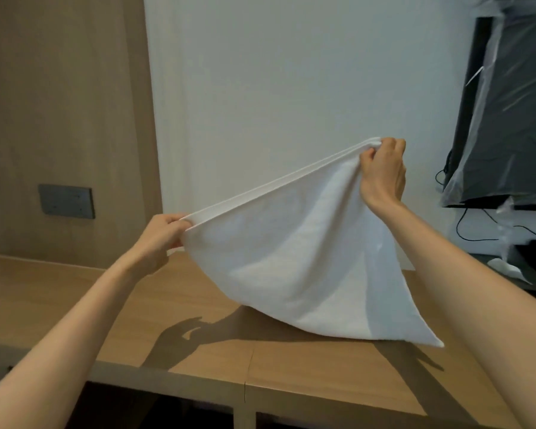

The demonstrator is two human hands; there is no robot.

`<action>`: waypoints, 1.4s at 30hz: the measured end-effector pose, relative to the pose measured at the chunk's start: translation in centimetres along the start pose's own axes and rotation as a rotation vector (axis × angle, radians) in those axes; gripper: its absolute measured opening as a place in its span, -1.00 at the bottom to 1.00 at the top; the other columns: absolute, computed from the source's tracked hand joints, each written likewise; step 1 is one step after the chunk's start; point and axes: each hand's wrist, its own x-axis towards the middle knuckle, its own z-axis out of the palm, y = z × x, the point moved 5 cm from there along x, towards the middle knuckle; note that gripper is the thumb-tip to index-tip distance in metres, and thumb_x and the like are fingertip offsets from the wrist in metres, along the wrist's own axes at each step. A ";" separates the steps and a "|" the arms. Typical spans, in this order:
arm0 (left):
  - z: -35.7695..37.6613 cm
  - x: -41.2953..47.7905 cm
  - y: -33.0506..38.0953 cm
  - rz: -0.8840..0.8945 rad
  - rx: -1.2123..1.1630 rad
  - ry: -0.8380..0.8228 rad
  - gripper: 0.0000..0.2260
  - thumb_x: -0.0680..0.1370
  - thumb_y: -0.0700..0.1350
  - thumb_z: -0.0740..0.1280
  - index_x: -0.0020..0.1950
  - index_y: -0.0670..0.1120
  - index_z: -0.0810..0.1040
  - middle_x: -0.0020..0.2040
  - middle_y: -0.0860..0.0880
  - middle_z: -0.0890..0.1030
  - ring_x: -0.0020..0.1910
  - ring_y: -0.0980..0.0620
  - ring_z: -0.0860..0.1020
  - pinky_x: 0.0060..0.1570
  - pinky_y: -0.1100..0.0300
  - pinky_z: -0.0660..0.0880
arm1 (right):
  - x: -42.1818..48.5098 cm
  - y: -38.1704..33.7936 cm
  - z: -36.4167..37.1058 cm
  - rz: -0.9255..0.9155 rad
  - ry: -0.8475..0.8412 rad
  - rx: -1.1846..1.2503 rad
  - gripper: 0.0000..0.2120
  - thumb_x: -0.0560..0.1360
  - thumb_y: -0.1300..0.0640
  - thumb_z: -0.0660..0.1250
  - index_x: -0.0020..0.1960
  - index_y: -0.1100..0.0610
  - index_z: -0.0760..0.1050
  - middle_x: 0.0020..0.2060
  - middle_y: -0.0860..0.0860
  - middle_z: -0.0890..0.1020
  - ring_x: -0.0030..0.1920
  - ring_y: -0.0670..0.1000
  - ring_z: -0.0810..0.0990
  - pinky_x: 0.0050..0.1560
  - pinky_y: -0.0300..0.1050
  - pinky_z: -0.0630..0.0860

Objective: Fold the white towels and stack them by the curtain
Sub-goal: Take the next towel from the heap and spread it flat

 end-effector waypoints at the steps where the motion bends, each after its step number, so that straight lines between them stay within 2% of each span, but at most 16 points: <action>1: -0.2 -0.2 0.4 -0.006 -0.040 -0.001 -0.79 0.44 -0.38 0.17 -0.33 -0.17 0.45 -0.55 0.05 0.39 -0.55 0.09 0.34 -0.60 0.41 0.29 | 0.1 -0.1 -0.2 0.006 0.015 -0.006 -0.71 0.61 0.14 0.06 0.21 0.28 0.38 0.24 0.20 0.36 0.13 0.25 0.47 -0.10 0.03 0.34; 4: -0.1 -0.9 2.0 0.006 -0.201 -0.066 -0.91 0.43 -0.24 0.16 -0.22 -0.11 0.43 -0.51 0.09 0.33 -0.55 0.13 0.27 -0.63 0.41 0.22 | 0.3 -0.7 -0.9 -0.009 0.116 -0.097 -0.71 0.59 0.15 0.08 0.18 0.29 0.43 0.24 0.20 0.37 0.26 0.21 0.33 0.01 0.04 0.32; 7: -0.2 -1.4 3.9 0.076 -0.340 -0.108 -0.80 0.34 -0.13 0.19 -0.13 -0.03 0.56 -0.51 0.12 0.43 -0.58 0.17 0.37 -0.62 0.42 0.25 | 0.6 -1.5 -1.0 0.017 0.115 -0.027 -0.71 0.60 0.17 0.04 0.21 0.28 0.39 0.22 0.20 0.46 0.26 0.20 0.35 0.14 0.05 0.28; 10: -1.3 -1.9 5.4 0.194 -0.273 -0.077 -0.90 0.50 -0.21 0.27 -0.06 -0.01 0.46 -0.50 0.13 0.49 -0.61 0.21 0.39 -0.65 0.41 0.27 | 1.0 -1.5 -0.8 0.103 0.058 0.166 -0.72 0.62 0.18 -0.02 0.23 0.29 0.31 0.20 0.21 0.50 0.16 0.24 0.47 0.00 0.00 0.33; 12: -2.4 -2.4 5.9 0.297 -0.183 -0.117 -0.77 0.56 -0.32 0.27 0.02 0.03 0.42 -0.22 0.10 0.68 -0.36 0.19 0.60 -0.52 0.33 0.46 | 0.9 -1.2 -0.7 0.115 0.048 0.194 -0.72 0.63 0.16 -0.03 0.23 0.28 0.30 0.22 0.18 0.48 0.15 0.22 0.48 -0.07 -0.04 0.30; 14: -2.9 -3.0 5.7 0.362 0.007 -0.178 -0.72 0.53 -0.37 0.28 -0.04 0.04 0.45 -0.03 0.05 0.69 -0.18 0.15 0.63 -0.41 0.25 0.54 | 0.6 -1.0 -0.4 0.108 0.025 0.182 -0.72 0.64 0.16 -0.04 0.23 0.27 0.31 0.24 0.17 0.46 0.19 0.21 0.47 -0.03 -0.02 0.32; 16: -2.5 -3.2 5.1 0.382 0.158 -0.212 -0.68 0.52 -0.41 0.26 -0.19 0.03 0.52 -0.09 0.06 0.69 -0.27 0.13 0.58 -0.42 0.28 0.52 | 0.2 -0.9 0.1 0.122 -0.001 0.179 -0.72 0.64 0.17 -0.04 0.23 0.27 0.32 0.25 0.17 0.46 0.23 0.20 0.44 0.04 0.02 0.35; 18: -1.8 -3.3 4.1 0.349 0.217 -0.233 -0.64 0.53 -0.42 0.23 -0.29 -0.02 0.60 -0.30 0.07 0.63 -0.40 0.19 0.51 -0.47 0.37 0.43 | -0.3 -0.7 0.6 0.142 -0.019 0.185 -0.72 0.64 0.18 -0.04 0.22 0.28 0.32 0.26 0.17 0.45 0.25 0.20 0.42 0.09 0.03 0.36; 21: -1.3 -3.0 2.5 0.286 0.296 -0.195 -0.70 0.52 -0.39 0.24 -0.27 -0.11 0.65 -0.45 0.12 0.58 -0.50 0.24 0.49 -0.52 0.43 0.38 | -0.9 -0.6 1.1 0.132 -0.030 0.188 -0.73 0.64 0.17 -0.03 0.21 0.27 0.33 0.24 0.18 0.46 0.24 0.20 0.43 0.08 0.03 0.36; 24: -1.5 -2.9 1.3 0.227 0.303 -0.153 -0.74 0.54 -0.27 0.30 -0.26 -0.05 0.69 -0.45 0.10 0.61 -0.48 0.18 0.56 -0.50 0.37 0.45 | -1.1 -0.6 1.3 0.111 -0.024 0.198 -0.74 0.64 0.17 -0.02 0.20 0.26 0.34 0.23 0.16 0.47 0.21 0.19 0.45 0.05 0.00 0.36; 28: -1.2 -4.0 -0.2 0.222 0.257 -0.277 -0.81 0.41 0.11 0.42 -0.15 0.02 0.70 -0.24 -0.04 0.69 -0.33 0.00 0.64 -0.35 0.24 0.58 | -0.9 -0.3 1.5 0.139 0.000 0.283 -0.75 0.62 0.19 0.00 0.18 0.24 0.37 0.20 0.14 0.48 0.16 0.16 0.47 -0.03 -0.11 0.27; 30: -1.2 -4.2 -0.5 0.281 0.221 -0.223 -0.78 0.38 0.06 0.44 -0.15 -0.09 0.63 -0.23 -0.07 0.68 -0.30 0.03 0.65 -0.35 0.27 0.56 | -0.8 -0.4 1.4 0.118 0.032 0.326 -0.76 0.62 0.19 0.01 0.16 0.25 0.38 0.18 0.14 0.50 0.14 0.15 0.48 -0.05 -0.13 0.25; 34: -2.1 -3.5 -0.2 0.300 0.044 -0.052 -0.79 0.53 -0.10 0.34 -0.10 -0.24 0.43 -0.26 -0.03 0.65 -0.35 0.12 0.56 -0.44 0.32 0.44 | -1.2 -0.6 0.5 0.086 0.077 0.410 -0.76 0.61 0.18 0.03 0.16 0.21 0.40 0.16 0.10 0.52 0.12 0.10 0.48 -0.05 -0.17 0.27; 37: -3.1 -2.6 1.1 0.352 0.082 0.101 -0.83 0.58 -0.06 0.30 -0.09 -0.14 0.41 -0.23 -0.11 0.54 -0.32 0.03 0.46 -0.41 0.24 0.39 | -1.6 -0.6 -0.6 0.015 0.106 0.422 -0.76 0.62 0.16 0.07 0.18 0.19 0.43 0.15 0.09 0.54 0.10 0.09 0.49 -0.09 -0.21 0.26; 40: -4.5 -2.1 3.6 0.408 -0.028 0.312 -0.87 0.59 0.00 0.28 -0.11 0.03 0.38 -0.24 -0.01 0.47 -0.38 0.20 0.42 -0.45 0.34 0.33 | -2.6 -1.1 -2.3 -0.108 0.141 0.431 -0.75 0.62 0.10 0.12 0.19 0.18 0.46 0.10 0.10 0.56 0.06 0.10 0.51 -0.11 -0.22 0.26; 42: -5.5 -2.1 5.6 0.446 -0.111 0.444 -0.88 0.59 -0.01 0.28 -0.10 0.09 0.37 -0.20 0.04 0.48 -0.31 0.20 0.43 -0.37 0.32 0.36 | -3.3 -1.4 -3.5 -0.145 0.140 0.467 -0.75 0.62 0.05 0.14 0.17 0.17 0.46 -0.08 0.05 0.57 -0.08 0.06 0.50 -0.16 -0.18 0.28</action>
